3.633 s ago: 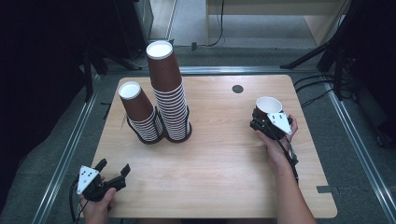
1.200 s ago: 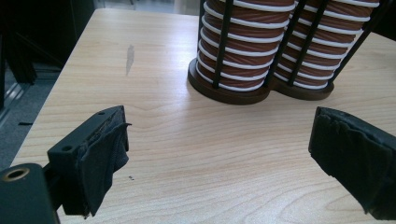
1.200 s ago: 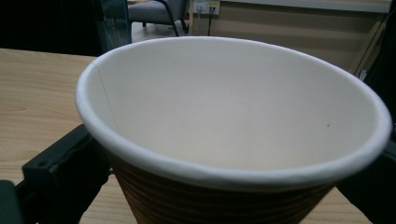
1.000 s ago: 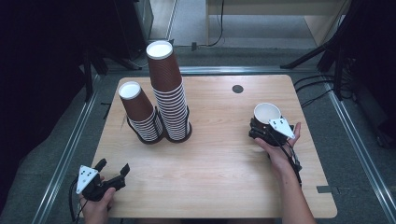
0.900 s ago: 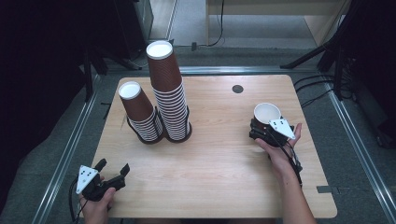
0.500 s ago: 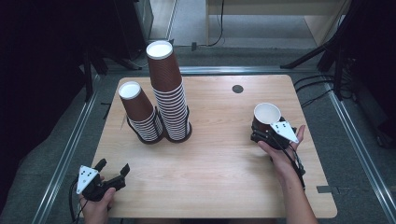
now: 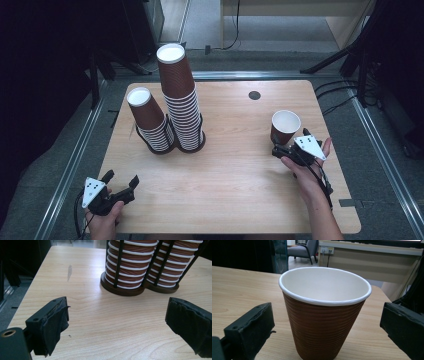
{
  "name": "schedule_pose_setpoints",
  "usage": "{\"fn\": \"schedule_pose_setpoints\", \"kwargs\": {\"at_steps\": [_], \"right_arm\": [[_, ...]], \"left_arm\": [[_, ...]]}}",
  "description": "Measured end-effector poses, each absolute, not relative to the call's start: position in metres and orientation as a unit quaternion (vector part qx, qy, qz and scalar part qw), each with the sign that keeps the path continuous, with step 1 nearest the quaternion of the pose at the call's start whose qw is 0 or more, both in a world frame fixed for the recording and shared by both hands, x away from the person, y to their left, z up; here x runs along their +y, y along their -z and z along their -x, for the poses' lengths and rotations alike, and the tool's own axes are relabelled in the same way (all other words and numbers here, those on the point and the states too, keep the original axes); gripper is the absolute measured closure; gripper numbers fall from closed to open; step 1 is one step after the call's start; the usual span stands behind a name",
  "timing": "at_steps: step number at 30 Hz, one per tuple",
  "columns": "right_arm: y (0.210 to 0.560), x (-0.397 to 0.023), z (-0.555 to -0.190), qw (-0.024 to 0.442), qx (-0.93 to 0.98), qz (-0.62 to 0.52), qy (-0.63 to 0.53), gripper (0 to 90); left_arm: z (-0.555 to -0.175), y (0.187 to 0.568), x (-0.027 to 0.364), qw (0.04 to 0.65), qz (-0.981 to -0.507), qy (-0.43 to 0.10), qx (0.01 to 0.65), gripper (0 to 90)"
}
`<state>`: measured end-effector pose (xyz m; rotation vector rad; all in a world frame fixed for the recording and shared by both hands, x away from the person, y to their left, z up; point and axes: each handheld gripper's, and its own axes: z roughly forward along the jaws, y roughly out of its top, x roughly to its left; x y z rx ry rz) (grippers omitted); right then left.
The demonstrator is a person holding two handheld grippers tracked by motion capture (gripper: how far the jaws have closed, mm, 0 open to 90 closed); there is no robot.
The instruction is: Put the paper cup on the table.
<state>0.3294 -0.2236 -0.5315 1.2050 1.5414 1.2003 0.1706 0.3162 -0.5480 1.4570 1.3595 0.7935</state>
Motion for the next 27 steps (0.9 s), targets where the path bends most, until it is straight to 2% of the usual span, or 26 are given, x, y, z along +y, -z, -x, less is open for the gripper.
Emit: {"fn": "schedule_pose_setpoints", "kwargs": {"at_steps": [11,27], "right_arm": [[0.524,-0.232,-0.312,0.409,0.605,-0.476,-0.49,0.0],[0.531,-0.251,-0.29,0.416,0.602,-0.475,-0.488,0.0]], "left_arm": [[-0.171,0.548,0.316,0.478,-0.597,-0.326,0.556,5.0],[-0.171,0.548,0.316,0.478,-0.597,-0.326,0.556,5.0]]}}
